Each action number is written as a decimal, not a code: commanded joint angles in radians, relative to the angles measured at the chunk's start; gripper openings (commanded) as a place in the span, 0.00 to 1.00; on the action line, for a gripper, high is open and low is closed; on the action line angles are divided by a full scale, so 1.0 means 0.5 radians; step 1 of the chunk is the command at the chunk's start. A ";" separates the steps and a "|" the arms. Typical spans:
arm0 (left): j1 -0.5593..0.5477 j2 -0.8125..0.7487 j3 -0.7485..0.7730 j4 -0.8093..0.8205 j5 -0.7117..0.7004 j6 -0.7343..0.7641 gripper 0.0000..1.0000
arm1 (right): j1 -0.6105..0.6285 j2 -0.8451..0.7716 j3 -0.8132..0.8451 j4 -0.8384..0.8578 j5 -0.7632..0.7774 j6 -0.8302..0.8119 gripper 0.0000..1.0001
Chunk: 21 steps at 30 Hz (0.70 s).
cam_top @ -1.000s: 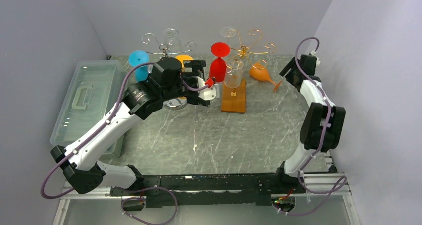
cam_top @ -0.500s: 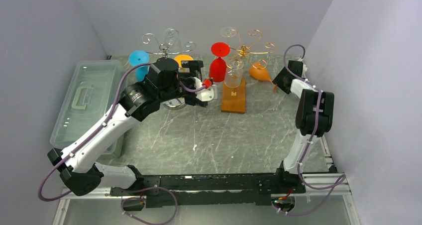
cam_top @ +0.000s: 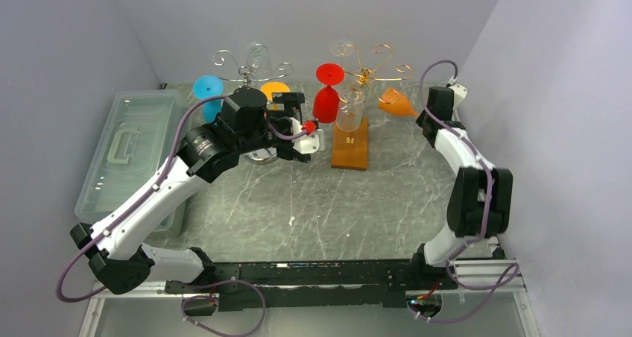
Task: Place the wine glass upside down on the wine glass rack
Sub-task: Pick up the wine glass at the center of the board.
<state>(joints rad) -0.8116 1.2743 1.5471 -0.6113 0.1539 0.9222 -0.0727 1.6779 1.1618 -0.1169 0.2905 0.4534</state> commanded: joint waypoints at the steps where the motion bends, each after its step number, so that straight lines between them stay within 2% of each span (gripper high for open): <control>1: -0.007 -0.027 0.113 0.054 0.067 0.005 0.99 | 0.181 -0.425 -0.086 -0.023 0.350 -0.241 0.00; 6: -0.008 -0.027 0.183 0.045 0.119 -0.010 0.99 | 0.384 -0.901 -0.245 -0.245 0.594 -0.414 0.00; 10: -0.009 -0.033 0.227 0.042 0.185 -0.050 0.99 | 0.395 -1.187 -0.242 -0.488 0.764 -0.492 0.00; 16: -0.009 -0.048 0.270 0.052 0.270 -0.110 0.99 | 0.431 -1.406 -0.199 -0.726 0.954 -0.604 0.00; 21: -0.009 -0.048 0.376 0.111 0.255 -0.253 0.98 | 0.440 -1.653 -0.115 -0.723 1.004 -0.719 0.00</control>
<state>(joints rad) -0.8124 1.2736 1.6539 -0.6106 0.2573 0.8749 0.1413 0.9489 1.0466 -0.4629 0.7315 0.1642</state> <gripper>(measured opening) 0.992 0.015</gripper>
